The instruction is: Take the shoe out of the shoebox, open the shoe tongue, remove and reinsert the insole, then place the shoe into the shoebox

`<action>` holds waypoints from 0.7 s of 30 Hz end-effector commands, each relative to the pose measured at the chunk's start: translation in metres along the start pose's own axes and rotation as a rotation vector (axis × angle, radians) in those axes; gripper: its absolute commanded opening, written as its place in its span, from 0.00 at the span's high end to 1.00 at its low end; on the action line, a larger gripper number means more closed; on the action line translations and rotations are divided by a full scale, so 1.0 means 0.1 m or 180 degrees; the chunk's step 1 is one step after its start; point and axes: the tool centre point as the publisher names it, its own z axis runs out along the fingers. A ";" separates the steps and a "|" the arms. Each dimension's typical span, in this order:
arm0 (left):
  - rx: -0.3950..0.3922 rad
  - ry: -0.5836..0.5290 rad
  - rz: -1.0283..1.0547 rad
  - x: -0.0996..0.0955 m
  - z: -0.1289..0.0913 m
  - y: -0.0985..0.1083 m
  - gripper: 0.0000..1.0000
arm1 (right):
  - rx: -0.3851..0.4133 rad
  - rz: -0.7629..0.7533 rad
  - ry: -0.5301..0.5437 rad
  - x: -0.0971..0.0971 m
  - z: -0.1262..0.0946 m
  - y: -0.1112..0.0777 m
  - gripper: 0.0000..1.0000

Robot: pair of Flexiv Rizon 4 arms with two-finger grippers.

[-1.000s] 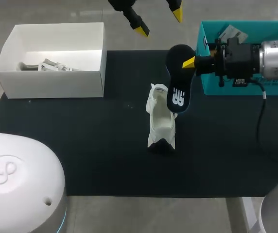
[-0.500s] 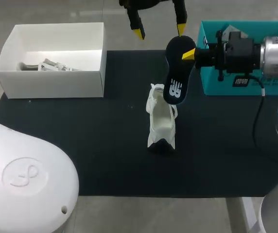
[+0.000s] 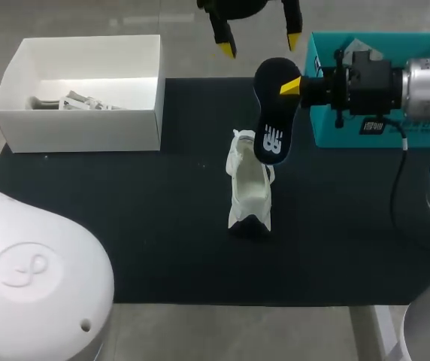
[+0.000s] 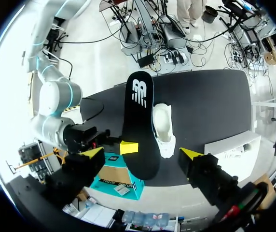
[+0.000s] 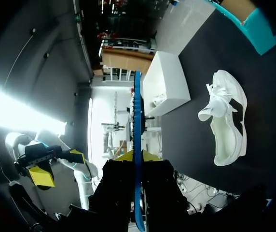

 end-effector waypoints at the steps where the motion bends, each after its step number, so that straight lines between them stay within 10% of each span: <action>1: -0.0011 -0.0019 -0.0006 -0.01 0.03 -0.04 0.00 | 0.0004 0.0000 -0.0002 0.00 0.03 -0.01 1.00; 21: 0.0147 0.0074 -0.0065 -0.05 0.03 -0.09 0.00 | 0.0026 0.0009 0.0351 0.01 -0.03 -0.04 1.00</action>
